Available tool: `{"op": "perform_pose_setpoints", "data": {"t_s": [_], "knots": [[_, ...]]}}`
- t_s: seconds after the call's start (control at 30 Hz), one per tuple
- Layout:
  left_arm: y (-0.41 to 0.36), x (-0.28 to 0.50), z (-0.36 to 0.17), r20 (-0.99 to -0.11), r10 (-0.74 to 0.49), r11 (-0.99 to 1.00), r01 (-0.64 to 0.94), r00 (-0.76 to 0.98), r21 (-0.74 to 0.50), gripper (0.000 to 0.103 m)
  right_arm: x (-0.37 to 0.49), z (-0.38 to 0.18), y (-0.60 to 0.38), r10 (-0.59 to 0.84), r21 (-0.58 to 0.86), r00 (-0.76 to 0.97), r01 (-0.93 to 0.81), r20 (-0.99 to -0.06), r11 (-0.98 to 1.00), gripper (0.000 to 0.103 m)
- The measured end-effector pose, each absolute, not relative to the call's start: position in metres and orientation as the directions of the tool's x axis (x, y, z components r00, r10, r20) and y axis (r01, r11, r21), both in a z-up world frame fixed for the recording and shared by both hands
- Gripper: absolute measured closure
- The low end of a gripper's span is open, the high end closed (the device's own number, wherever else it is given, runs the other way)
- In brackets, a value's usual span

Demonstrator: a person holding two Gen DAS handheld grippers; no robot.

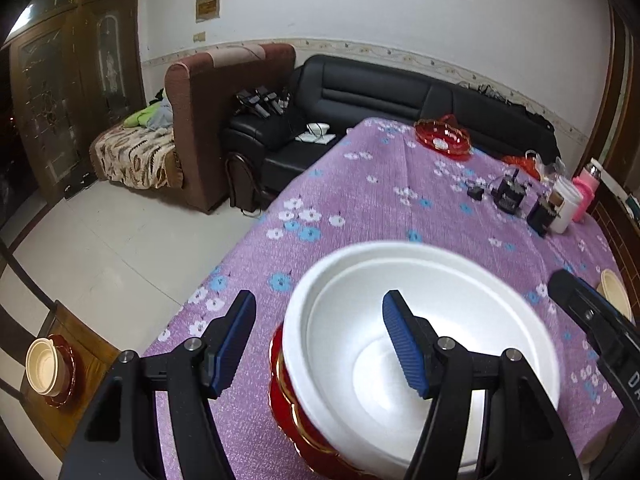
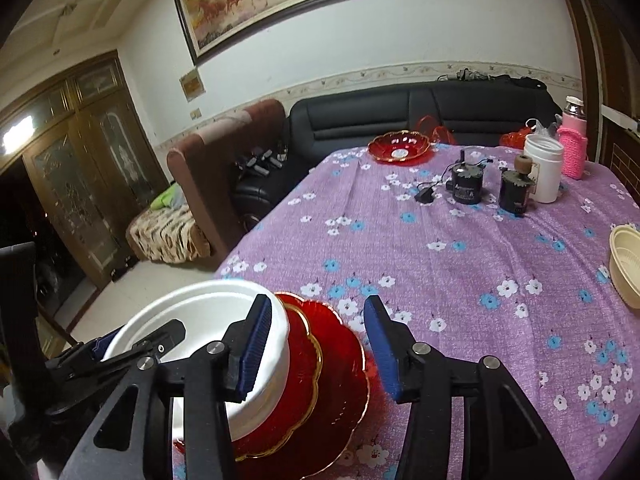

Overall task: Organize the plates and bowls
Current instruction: 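Withdraw both grippers from the stack, then move both grippers to the beige plastic bowl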

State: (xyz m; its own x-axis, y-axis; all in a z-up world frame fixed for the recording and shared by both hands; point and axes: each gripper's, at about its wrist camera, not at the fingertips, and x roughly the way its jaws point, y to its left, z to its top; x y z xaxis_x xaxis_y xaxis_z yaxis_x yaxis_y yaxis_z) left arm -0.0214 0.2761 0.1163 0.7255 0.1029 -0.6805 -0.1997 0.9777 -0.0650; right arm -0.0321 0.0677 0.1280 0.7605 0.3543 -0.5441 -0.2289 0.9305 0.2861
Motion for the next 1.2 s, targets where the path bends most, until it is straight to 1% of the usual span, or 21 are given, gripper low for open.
{"op": "perform_pose_setpoints", "data": {"t_s": [0.07, 0.13, 0.17, 0.23, 0.33, 0.5, 0.6, 0.73, 0.8, 0.83, 0.93, 0.97, 1.0, 1.1, 1.2], "knots": [[0.276, -0.026, 0.122, -0.667, 0.104, 0.976, -0.205, 0.738, -0.073, 0.038, -0.037, 0.132, 0.062, 0.357, 0.294, 0.768, -0.228, -0.531, 0.928, 0.048], [0.277, -0.035, 0.129, -0.652, 0.086, 0.972, -0.206, 0.754, -0.11, 0.038, -0.042, 0.136, 0.055, 0.364, 0.306, 0.775, -0.229, -0.517, 0.924, 0.046], [0.277, -0.04, 0.133, -0.64, 0.063, 0.97, -0.198, 0.766, -0.141, 0.038, -0.046, 0.137, 0.051, 0.367, 0.315, 0.779, -0.229, -0.509, 0.921, 0.046], [0.274, -0.051, 0.141, -0.605, -0.001, 0.965, -0.158, 0.796, -0.209, 0.034, -0.052, 0.138, 0.044, 0.375, 0.33, 0.781, -0.229, -0.499, 0.916, 0.046], [0.263, -0.062, 0.143, -0.589, -0.046, 0.966, -0.115, 0.807, -0.233, 0.033, -0.061, 0.138, 0.034, 0.388, 0.342, 0.78, -0.237, -0.492, 0.909, 0.046], [0.239, -0.057, 0.124, -0.633, 0.005, 0.984, -0.117, 0.774, -0.135, 0.033, -0.072, 0.135, 0.019, 0.391, 0.342, 0.777, -0.24, -0.493, 0.909, 0.046], [0.235, -0.053, 0.121, -0.644, 0.02, 0.982, -0.137, 0.765, -0.133, 0.033, -0.077, 0.134, 0.008, 0.394, 0.359, 0.779, -0.232, -0.488, 0.904, 0.046], [0.225, -0.065, 0.139, -0.6, 0.038, 0.982, -0.141, 0.799, -0.126, 0.032, -0.085, 0.135, -0.008, 0.39, 0.372, 0.792, -0.222, -0.47, 0.901, 0.046], [0.216, -0.073, 0.147, -0.582, 0.041, 0.986, -0.129, 0.812, -0.11, 0.025, -0.09, 0.135, -0.015, 0.389, 0.382, 0.797, -0.217, -0.462, 0.898, 0.046], [0.209, -0.079, 0.152, -0.566, 0.045, 0.988, -0.122, 0.823, -0.099, 0.024, -0.092, 0.135, -0.018, 0.389, 0.386, 0.798, -0.214, -0.46, 0.897, 0.045], [0.187, -0.097, 0.163, -0.518, 0.072, 0.992, -0.118, 0.852, -0.055, 0.013, -0.098, 0.133, -0.027, 0.39, 0.394, 0.798, -0.21, -0.46, 0.895, 0.045], [0.18, -0.103, 0.166, -0.502, 0.086, 0.992, -0.122, 0.861, -0.04, 0.007, -0.1, 0.132, -0.029, 0.391, 0.395, 0.797, -0.21, -0.461, 0.894, 0.045], [0.171, -0.11, 0.17, -0.481, 0.099, 0.992, -0.125, 0.871, -0.021, 0.004, -0.103, 0.131, -0.031, 0.39, 0.395, 0.797, -0.21, -0.461, 0.895, 0.045], [0.15, -0.122, 0.176, -0.459, 0.085, 0.996, -0.091, 0.884, 0.008, 0.003, -0.112, 0.129, -0.038, 0.391, 0.396, 0.799, -0.211, -0.457, 0.894, 0.041], [0.132, -0.125, 0.176, -0.471, 0.065, 0.998, -0.054, 0.88, 0.038, 0.003, -0.122, 0.128, -0.045, 0.381, 0.389, 0.807, -0.207, -0.451, 0.898, 0.038]]}}
